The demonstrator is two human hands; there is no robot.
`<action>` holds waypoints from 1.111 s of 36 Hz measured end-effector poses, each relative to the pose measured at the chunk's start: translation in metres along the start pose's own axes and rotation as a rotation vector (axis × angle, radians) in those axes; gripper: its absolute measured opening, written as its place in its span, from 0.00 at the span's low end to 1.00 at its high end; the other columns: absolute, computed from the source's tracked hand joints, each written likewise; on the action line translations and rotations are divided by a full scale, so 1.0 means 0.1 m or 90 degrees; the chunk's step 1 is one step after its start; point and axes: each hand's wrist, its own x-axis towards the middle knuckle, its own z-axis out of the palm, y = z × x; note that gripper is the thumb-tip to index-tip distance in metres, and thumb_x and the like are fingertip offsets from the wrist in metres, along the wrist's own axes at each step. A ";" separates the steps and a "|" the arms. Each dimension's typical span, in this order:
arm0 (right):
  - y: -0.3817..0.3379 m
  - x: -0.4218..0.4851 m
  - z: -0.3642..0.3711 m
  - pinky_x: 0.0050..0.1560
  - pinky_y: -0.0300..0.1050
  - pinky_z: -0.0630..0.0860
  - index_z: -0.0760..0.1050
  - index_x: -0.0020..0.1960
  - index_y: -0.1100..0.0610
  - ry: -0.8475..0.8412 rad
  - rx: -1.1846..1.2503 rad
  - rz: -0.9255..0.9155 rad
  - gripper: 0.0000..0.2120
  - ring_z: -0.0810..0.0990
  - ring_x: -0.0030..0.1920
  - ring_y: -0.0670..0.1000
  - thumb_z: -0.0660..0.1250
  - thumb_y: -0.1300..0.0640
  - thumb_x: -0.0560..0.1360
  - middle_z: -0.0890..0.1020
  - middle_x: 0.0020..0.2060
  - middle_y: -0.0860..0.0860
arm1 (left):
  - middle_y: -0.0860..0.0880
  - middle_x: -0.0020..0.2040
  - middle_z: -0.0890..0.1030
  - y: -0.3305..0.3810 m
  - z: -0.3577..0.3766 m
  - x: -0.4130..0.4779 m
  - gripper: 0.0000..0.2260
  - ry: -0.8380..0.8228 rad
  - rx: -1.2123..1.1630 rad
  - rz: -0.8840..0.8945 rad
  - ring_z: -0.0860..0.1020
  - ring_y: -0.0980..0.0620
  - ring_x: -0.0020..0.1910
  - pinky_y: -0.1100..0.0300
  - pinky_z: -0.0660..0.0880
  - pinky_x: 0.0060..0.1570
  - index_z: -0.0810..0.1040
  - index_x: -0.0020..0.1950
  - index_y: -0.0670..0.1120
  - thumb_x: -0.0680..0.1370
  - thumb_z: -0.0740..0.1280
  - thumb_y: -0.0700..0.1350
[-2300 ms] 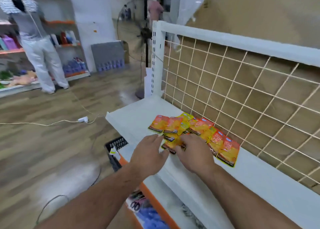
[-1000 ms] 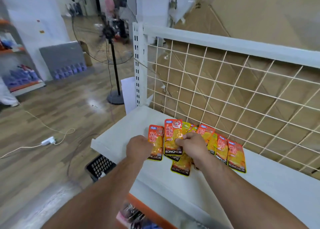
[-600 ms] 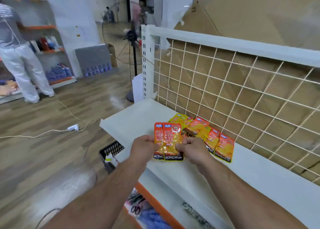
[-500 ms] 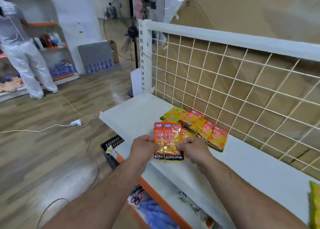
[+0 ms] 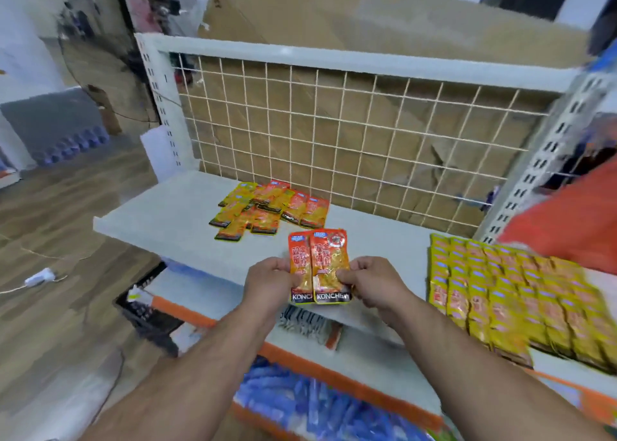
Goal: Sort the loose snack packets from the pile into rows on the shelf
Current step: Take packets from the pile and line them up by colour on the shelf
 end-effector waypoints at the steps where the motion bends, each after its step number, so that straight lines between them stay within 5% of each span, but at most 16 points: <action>1: 0.08 -0.11 -0.07 0.27 0.39 0.58 0.67 0.31 0.53 0.011 0.009 0.007 0.17 0.64 0.25 0.48 0.72 0.59 0.74 0.73 0.28 0.54 | 0.47 0.35 0.80 -0.04 0.07 -0.07 0.07 -0.020 0.008 0.001 0.75 0.55 0.29 0.68 0.68 0.22 0.78 0.40 0.41 0.71 0.70 0.30; 7: 0.59 -0.79 -0.45 0.25 0.37 0.57 0.67 0.33 0.54 0.106 0.050 0.060 0.16 0.64 0.25 0.50 0.71 0.60 0.74 0.76 0.33 0.60 | 0.41 0.41 0.84 -0.33 0.53 -0.41 0.06 -0.126 0.031 -0.005 0.81 0.46 0.37 0.54 0.78 0.39 0.80 0.44 0.38 0.69 0.73 0.31; 18: 1.24 -1.73 -1.28 0.27 0.39 0.59 0.67 0.36 0.56 0.228 0.076 0.102 0.15 0.64 0.25 0.48 0.71 0.59 0.76 0.73 0.33 0.59 | 0.45 0.43 0.85 -0.54 1.43 -1.17 0.06 -0.236 0.096 0.014 0.81 0.49 0.42 0.58 0.77 0.43 0.83 0.45 0.41 0.70 0.75 0.35; 23: 1.45 -2.08 -1.77 0.24 0.37 0.57 0.62 0.31 0.54 0.263 0.096 0.096 0.21 0.64 0.21 0.46 0.70 0.61 0.77 0.73 0.30 0.57 | 0.48 0.41 0.81 -0.49 1.92 -1.59 0.05 -0.263 0.098 0.047 0.78 0.53 0.39 0.64 0.71 0.35 0.80 0.44 0.42 0.72 0.73 0.34; 33: 2.02 -2.67 -3.07 0.24 0.37 0.55 0.62 0.30 0.53 0.268 0.105 0.088 0.21 0.62 0.26 0.50 0.69 0.61 0.77 0.74 0.23 0.52 | 0.49 0.33 0.77 -0.50 3.12 -2.49 0.12 -0.282 0.114 0.067 0.74 0.50 0.36 0.60 0.69 0.36 0.75 0.31 0.45 0.68 0.74 0.32; 40: 2.34 -2.94 -3.80 0.22 0.36 0.59 0.64 0.31 0.55 0.290 0.074 0.107 0.20 0.64 0.24 0.48 0.69 0.61 0.77 0.72 0.30 0.57 | 0.50 0.31 0.76 -0.52 3.80 -2.89 0.11 -0.303 0.123 0.063 0.73 0.52 0.32 0.62 0.66 0.32 0.75 0.32 0.44 0.69 0.73 0.32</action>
